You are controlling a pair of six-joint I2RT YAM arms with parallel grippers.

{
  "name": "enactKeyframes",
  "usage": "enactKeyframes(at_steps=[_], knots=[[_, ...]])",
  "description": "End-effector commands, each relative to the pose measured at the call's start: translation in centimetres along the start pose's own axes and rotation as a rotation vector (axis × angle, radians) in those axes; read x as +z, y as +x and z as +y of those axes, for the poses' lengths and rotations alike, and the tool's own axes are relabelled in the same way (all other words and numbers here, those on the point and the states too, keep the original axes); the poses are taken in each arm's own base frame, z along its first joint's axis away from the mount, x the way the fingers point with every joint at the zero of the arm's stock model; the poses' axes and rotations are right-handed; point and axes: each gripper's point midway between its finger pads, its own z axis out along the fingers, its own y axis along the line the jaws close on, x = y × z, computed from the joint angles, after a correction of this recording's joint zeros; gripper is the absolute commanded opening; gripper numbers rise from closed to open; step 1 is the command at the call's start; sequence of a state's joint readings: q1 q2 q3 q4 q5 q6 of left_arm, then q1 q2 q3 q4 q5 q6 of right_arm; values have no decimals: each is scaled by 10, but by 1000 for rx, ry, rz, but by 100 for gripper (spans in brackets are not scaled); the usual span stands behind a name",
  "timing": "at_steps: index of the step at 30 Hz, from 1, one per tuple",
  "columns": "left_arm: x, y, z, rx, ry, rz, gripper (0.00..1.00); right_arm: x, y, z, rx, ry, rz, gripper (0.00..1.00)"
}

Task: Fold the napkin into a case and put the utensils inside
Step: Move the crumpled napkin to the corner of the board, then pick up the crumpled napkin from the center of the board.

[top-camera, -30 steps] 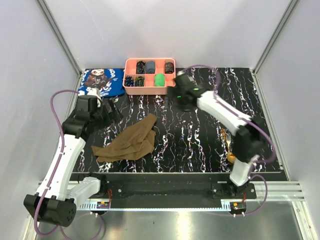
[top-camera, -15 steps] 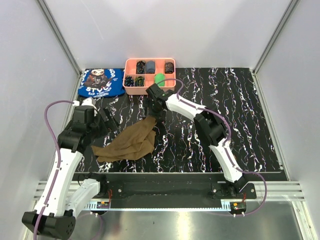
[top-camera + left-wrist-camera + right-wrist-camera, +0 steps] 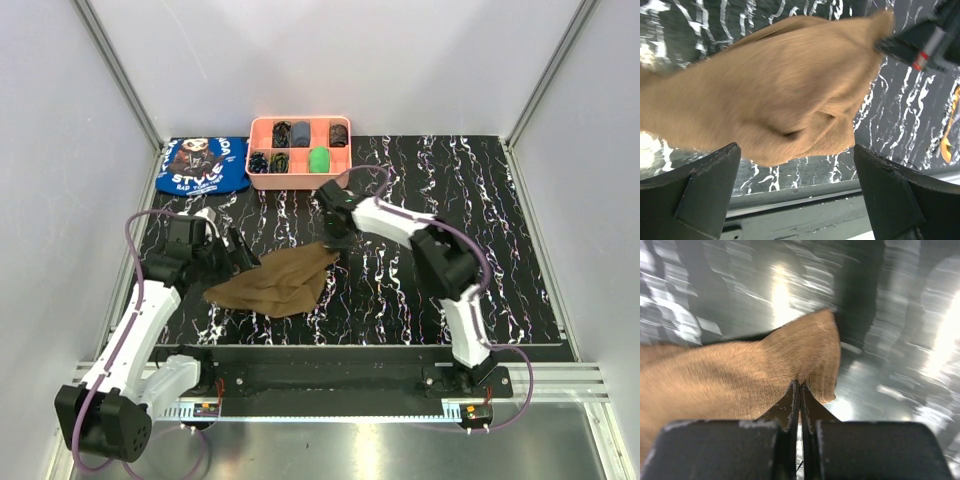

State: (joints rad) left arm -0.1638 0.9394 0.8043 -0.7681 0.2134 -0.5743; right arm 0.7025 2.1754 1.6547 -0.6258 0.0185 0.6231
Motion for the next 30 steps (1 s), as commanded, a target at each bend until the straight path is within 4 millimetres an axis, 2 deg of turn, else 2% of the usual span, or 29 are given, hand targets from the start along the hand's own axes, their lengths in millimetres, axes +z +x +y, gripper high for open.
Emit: enactKeyframes(at_steps=[1, 2, 3, 4, 5, 6, 8, 10, 11, 13, 14, 15, 17, 18, 21, 23, 26, 30], knots=[[10, -1, -31, 14, 138, 0, 95, -59, -17, -69, -93, 137, -153, 0], [13, 0, -31, 24, 125, 2, 94, -60, -4, -92, -119, 190, -138, 0], [17, -2, -26, 30, 81, -15, 94, -77, -7, -93, -124, 171, -177, 0], [23, 3, -27, 42, 59, 1, 94, -82, -5, -98, -127, 167, -183, 0], [25, 2, -27, 39, 42, -3, 94, -82, 6, -109, -135, 171, -161, 15], [28, -2, -22, 30, 3, -21, 94, -94, 1, -110, -127, 158, -196, 28], [35, -10, -18, -13, -42, -40, 94, -99, 4, -118, -115, 157, -196, 49], [43, -21, -13, -24, -97, -62, 94, -101, -1, -123, -89, 135, -195, 55], [42, -34, -21, -16, -90, -90, 94, -101, -5, -123, -90, 128, -195, 56], [56, -48, -20, 34, -140, -84, 94, -93, -7, -129, -74, 140, -171, 58], [56, -64, -26, 46, -150, -107, 94, -93, -13, -128, -61, 140, -177, 58], [74, -68, -16, 57, -206, -77, 94, -88, -12, -130, -50, 148, -159, 60], [88, -83, -17, 79, -218, -43, 94, -87, -21, -132, -15, 136, -159, 63], [108, -78, -2, 51, -243, 36, 93, -83, -22, -134, -1, 140, -152, 63], [133, -79, 2, 33, -215, 112, 85, -77, -30, -137, 37, 125, -140, 63], [141, -81, 4, 36, -223, 120, 84, -72, -34, -135, 42, 114, -131, 63], [150, -79, 4, 18, -210, 137, 83, -61, -27, -138, 57, 126, -92, 60], [152, -78, -1, 9, -183, 139, 80, -61, -13, -148, 76, 155, -70, 59]])
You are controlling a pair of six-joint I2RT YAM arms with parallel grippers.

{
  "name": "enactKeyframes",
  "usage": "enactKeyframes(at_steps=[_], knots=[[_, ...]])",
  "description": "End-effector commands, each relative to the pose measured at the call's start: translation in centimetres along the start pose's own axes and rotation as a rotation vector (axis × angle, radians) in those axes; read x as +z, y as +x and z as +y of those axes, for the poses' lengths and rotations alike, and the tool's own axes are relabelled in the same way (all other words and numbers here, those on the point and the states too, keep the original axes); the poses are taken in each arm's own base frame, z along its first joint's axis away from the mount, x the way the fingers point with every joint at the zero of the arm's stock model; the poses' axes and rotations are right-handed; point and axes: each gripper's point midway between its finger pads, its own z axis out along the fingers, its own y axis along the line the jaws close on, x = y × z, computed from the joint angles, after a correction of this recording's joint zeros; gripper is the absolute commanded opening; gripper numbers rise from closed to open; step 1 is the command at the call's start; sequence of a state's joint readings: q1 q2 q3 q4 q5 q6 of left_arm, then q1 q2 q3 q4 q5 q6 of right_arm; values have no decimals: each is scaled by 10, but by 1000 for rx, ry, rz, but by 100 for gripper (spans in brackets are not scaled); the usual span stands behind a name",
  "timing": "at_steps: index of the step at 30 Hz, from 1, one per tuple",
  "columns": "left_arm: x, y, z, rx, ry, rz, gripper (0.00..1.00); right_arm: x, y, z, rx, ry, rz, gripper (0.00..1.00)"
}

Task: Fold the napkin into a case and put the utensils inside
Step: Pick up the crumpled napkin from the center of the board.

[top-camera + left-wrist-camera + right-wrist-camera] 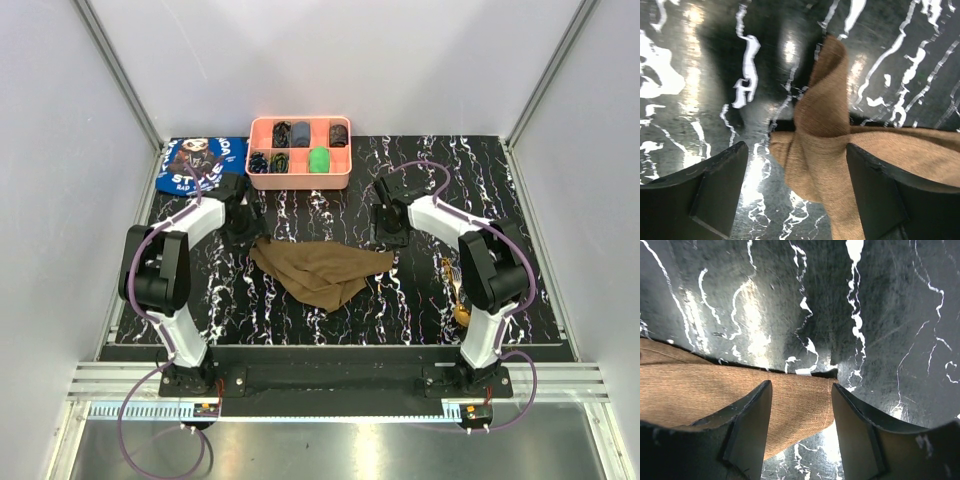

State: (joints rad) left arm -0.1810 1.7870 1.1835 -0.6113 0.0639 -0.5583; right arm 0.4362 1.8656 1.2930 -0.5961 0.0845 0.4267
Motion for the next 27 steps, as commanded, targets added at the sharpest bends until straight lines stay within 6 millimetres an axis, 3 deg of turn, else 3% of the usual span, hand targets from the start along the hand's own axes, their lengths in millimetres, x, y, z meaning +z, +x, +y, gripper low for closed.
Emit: enactKeyframes(at_steps=[1, 4, 8, 11, 12, 16, 18, 20, 22, 23, 25, 26, 27], knots=[[-12, -17, -26, 25, 110, -55, 79, -5, 3, -2, 32, 1, -2, 60], [-8, -12, -25, 15, 116, -39, 75, -3, 14, -8, 40, 13, 16, 61], [-4, -9, -24, 8, 116, -40, 63, 1, 27, -20, 48, 46, 17, 63], [-6, -11, -27, 11, 129, -49, 50, 3, 29, -15, 50, 18, 15, 63], [-7, -12, -29, 13, 134, -53, 40, 6, 30, -13, 49, 10, 18, 62], [-15, -12, -34, 35, 137, -81, 12, 12, 31, -4, 58, -38, 36, 51], [-25, -13, -37, 50, 145, -106, 6, 8, 26, -1, 59, -58, 11, 45], [-34, -12, -35, 54, 140, -123, 0, -5, 14, 3, 49, -78, -40, 29], [-57, -13, -37, 62, 164, -165, 0, -19, 2, 5, 36, -90, -86, 17], [-69, -15, -37, 61, 171, -189, 0, -40, -13, 9, 18, -118, -144, 8], [-111, -21, -43, 69, 217, -272, 0, -66, -23, 12, -2, -136, -182, 0], [-128, -23, -45, 73, 236, -307, 0, -99, -39, 17, -15, -173, -257, 0], [-163, -28, -49, 79, 284, -391, 0, -116, -39, 16, -24, -184, -269, 0]])
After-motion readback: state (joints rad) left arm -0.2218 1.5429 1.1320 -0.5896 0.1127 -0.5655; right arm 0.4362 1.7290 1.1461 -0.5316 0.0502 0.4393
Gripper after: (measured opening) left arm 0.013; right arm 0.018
